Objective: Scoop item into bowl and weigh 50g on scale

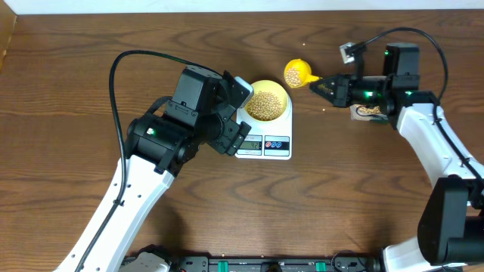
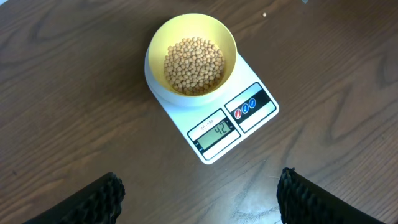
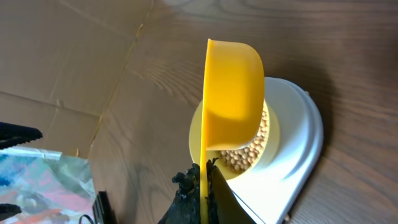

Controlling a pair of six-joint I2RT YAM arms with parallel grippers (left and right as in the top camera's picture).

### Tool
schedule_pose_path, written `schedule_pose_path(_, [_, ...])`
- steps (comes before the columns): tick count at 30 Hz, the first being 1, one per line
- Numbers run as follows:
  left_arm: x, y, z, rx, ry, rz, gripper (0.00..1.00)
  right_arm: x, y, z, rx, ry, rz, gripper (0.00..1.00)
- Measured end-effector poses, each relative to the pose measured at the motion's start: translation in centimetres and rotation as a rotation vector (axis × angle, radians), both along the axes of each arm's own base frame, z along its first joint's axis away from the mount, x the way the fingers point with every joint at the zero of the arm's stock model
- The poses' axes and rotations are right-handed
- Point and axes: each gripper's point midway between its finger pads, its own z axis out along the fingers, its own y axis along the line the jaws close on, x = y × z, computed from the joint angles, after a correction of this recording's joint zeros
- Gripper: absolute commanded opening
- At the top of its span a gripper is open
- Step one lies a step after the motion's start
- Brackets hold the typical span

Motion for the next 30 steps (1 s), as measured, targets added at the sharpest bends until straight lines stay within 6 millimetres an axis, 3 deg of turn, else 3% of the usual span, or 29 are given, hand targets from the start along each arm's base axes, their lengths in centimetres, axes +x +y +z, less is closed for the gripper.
schedule_pose_path(7, [0.0, 0.0, 0.0, 0.0, 0.0, 0.0, 0.81, 0.1, 2.3, 0.8, -0.005, -0.08, 0.048, 0.01])
schedule_pose_path(17, [0.0, 0.0, 0.0, 0.0, 0.0, 0.0, 0.81, 0.5, 3.1, 0.1, -0.085, -0.137, 0.04, 0.01])
schedule_pose_path(30, [0.0, 0.0, 0.0, 0.0, 0.0, 0.0, 0.81, -0.5, 4.8, -0.3, -0.142, -0.248, 0.137, 0.01])
